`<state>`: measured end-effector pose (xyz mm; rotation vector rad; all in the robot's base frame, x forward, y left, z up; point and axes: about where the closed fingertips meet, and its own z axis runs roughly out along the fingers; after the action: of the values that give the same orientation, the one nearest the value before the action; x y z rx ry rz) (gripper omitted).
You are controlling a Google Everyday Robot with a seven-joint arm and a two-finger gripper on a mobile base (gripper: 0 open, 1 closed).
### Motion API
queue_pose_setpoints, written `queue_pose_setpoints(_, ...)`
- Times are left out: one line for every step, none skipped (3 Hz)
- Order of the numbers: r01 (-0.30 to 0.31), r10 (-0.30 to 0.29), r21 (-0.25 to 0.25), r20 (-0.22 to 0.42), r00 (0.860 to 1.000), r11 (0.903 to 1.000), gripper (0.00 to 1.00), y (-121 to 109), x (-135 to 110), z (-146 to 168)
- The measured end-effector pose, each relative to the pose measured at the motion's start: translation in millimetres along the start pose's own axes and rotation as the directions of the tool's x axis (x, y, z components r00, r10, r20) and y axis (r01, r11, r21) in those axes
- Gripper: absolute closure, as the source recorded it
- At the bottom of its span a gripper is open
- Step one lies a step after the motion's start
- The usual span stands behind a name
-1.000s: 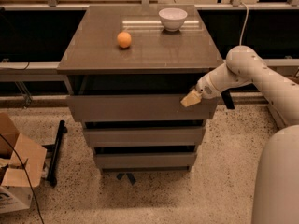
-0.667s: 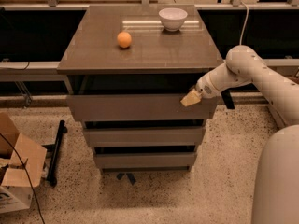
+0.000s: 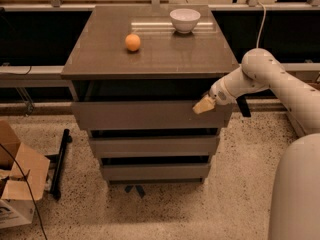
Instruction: Open top drawer
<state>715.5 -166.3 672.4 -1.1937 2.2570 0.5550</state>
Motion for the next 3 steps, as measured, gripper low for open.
queue_pose_setpoints(0.000,0.000,0.000,0.000,1.000,1.0000,0.04,0.1,0.1,0.0)
queue_pose_setpoints(-0.058,0.058,-0.013,-0.033,0.998,0.9982,0.00,18.5,22.3,-3.7)
queue_pose_setpoints(-0.063,0.063,-0.014,-0.036,0.997,0.9979,0.00,20.2,22.4,-5.4)
